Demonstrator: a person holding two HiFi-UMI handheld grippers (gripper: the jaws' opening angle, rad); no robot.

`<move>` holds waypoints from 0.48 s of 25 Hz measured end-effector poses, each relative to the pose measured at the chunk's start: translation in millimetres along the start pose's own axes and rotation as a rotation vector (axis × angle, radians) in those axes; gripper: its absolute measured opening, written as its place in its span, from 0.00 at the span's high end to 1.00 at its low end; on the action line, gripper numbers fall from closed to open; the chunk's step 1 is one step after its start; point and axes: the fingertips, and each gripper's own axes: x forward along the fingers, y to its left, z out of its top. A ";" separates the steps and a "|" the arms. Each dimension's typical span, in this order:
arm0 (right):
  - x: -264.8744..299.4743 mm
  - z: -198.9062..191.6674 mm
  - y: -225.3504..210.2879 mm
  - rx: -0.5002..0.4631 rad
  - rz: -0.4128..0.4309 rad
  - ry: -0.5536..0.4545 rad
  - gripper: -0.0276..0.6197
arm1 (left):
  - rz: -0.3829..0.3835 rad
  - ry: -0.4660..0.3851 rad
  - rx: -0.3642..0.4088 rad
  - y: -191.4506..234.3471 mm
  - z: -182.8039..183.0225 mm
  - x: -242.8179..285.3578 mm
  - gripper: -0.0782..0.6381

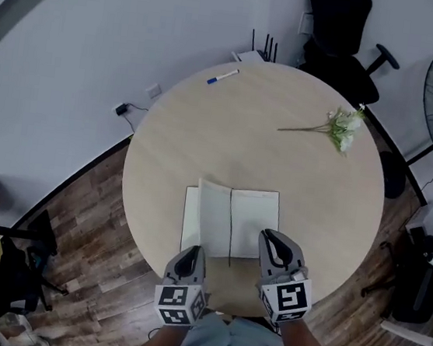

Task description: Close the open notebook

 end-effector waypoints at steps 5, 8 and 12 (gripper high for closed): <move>-16.1 10.5 -7.7 -0.015 -0.020 -0.031 0.88 | -0.042 -0.030 0.038 -21.0 11.2 -3.3 0.85; -20.8 7.7 -14.9 -0.013 -0.028 -0.030 0.88 | -0.066 -0.033 0.054 -33.7 13.2 -0.7 0.85; -26.9 2.1 -28.4 -0.003 -0.051 -0.025 0.88 | -0.109 -0.028 0.071 -52.3 15.5 5.3 0.85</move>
